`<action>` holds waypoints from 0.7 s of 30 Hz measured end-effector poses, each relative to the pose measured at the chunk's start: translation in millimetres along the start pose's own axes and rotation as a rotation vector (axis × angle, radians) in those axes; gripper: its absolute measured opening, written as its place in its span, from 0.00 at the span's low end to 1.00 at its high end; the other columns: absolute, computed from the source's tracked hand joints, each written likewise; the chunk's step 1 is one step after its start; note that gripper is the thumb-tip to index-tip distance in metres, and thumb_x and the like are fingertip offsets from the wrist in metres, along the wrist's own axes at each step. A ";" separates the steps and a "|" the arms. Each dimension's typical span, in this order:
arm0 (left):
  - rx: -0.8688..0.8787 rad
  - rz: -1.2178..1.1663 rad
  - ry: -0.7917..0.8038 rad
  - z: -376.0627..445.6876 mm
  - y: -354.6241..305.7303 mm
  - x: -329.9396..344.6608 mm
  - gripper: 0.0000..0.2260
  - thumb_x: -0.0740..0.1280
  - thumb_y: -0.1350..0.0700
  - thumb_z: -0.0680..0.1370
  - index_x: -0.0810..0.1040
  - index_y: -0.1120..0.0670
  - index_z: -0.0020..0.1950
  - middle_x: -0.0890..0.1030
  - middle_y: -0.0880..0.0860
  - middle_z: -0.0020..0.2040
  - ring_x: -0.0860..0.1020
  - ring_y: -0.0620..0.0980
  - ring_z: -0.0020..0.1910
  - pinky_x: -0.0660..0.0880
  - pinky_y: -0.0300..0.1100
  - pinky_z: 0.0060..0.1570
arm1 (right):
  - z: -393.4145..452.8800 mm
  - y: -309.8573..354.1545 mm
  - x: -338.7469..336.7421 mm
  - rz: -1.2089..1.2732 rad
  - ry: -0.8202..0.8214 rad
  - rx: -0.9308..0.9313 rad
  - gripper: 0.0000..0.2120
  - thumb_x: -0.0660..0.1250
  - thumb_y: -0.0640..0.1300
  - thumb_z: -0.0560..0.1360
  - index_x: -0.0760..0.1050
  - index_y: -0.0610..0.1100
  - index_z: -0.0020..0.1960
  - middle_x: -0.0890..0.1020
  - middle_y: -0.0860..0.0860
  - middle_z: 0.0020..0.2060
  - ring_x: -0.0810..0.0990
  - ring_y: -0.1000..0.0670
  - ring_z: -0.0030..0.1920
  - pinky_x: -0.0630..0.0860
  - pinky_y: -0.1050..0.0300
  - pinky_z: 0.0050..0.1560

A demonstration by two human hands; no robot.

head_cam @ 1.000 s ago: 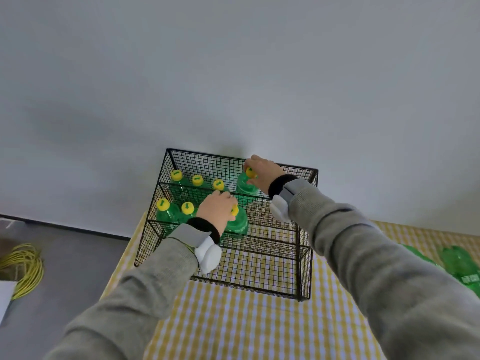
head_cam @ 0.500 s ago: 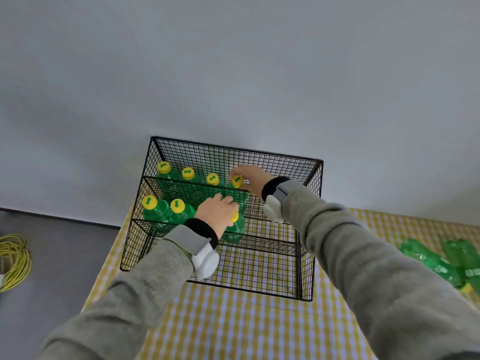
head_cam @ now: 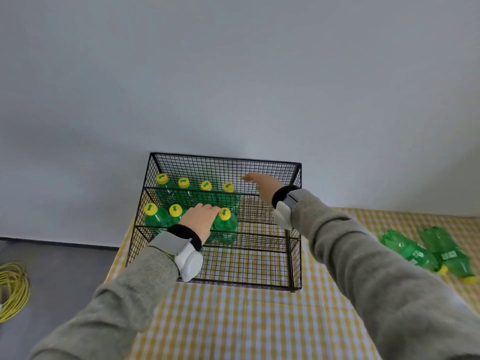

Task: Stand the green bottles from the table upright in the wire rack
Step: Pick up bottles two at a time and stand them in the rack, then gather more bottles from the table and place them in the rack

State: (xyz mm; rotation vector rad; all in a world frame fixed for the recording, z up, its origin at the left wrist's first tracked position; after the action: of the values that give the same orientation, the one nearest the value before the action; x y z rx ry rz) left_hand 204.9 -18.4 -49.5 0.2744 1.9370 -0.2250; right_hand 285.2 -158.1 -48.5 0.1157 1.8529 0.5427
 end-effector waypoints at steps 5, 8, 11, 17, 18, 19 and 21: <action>0.012 -0.077 -0.041 -11.8 -16.8 -8.9 0.20 0.56 0.65 0.80 0.66 0.51 0.70 0.75 0.54 0.65 0.75 0.56 0.61 0.74 0.49 0.60 | -55.4 -34.6 -34.8 0.040 -0.188 0.082 0.28 0.51 0.22 0.73 0.71 0.43 0.65 0.72 0.46 0.68 0.69 0.46 0.70 0.67 0.54 0.70; 0.095 -0.100 -0.035 -16.2 -63.0 -12.5 0.16 0.54 0.61 0.81 0.71 0.50 0.67 0.78 0.53 0.60 0.78 0.54 0.51 0.77 0.47 0.52 | -107.3 -81.0 -38.5 0.001 -0.225 0.199 0.27 0.52 0.23 0.73 0.71 0.43 0.65 0.72 0.45 0.67 0.69 0.45 0.68 0.68 0.52 0.67; 0.186 -0.099 -0.030 -18.0 -116.2 -10.5 0.15 0.55 0.59 0.81 0.74 0.48 0.64 0.79 0.52 0.59 0.80 0.54 0.51 0.76 0.45 0.49 | -154.8 -140.1 -18.5 -0.003 -0.154 0.355 0.24 0.53 0.26 0.75 0.70 0.44 0.66 0.70 0.45 0.67 0.70 0.45 0.66 0.70 0.52 0.65; 0.314 -0.055 0.080 -19.4 -209.4 14.8 0.14 0.56 0.59 0.81 0.76 0.50 0.61 0.80 0.52 0.58 0.79 0.53 0.54 0.74 0.43 0.47 | -254.3 -263.6 24.3 0.132 -0.058 0.650 0.23 0.53 0.27 0.76 0.69 0.43 0.67 0.70 0.43 0.69 0.71 0.43 0.67 0.70 0.50 0.65; 0.322 -0.054 0.113 -19.4 -225.1 20.3 0.13 0.56 0.59 0.81 0.76 0.50 0.61 0.81 0.52 0.58 0.79 0.53 0.55 0.75 0.42 0.49 | -269.4 -286.1 30.2 0.136 -0.046 0.687 0.23 0.53 0.28 0.76 0.69 0.43 0.67 0.70 0.43 0.69 0.71 0.42 0.67 0.70 0.50 0.65; 0.328 -0.049 0.146 -14.8 -257.7 31.9 0.13 0.56 0.59 0.81 0.76 0.50 0.61 0.81 0.52 0.58 0.79 0.52 0.55 0.76 0.43 0.52 | -297.3 -320.7 32.6 0.152 -0.041 0.729 0.23 0.53 0.28 0.76 0.69 0.42 0.68 0.70 0.42 0.69 0.70 0.42 0.67 0.69 0.50 0.65; 0.317 -0.048 0.193 -10.9 -286.3 44.4 0.14 0.56 0.59 0.81 0.76 0.51 0.62 0.81 0.52 0.60 0.79 0.52 0.56 0.76 0.44 0.55 | -326.7 -354.2 37.2 0.196 -0.062 0.778 0.21 0.54 0.30 0.77 0.68 0.40 0.68 0.70 0.41 0.70 0.70 0.41 0.67 0.68 0.50 0.65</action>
State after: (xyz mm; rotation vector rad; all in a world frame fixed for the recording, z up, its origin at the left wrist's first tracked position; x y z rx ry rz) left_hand 94.5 -284.9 -78.8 0.4731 2.0973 -0.5572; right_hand 37.5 -560.8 -148.6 0.8262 1.9095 -0.0798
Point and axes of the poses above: each hand's wrist, its own z-axis towards the middle knuckle, its own x-axis out of the palm, y = z × x, the point moved 9 cm from there along z, towards the middle knuckle
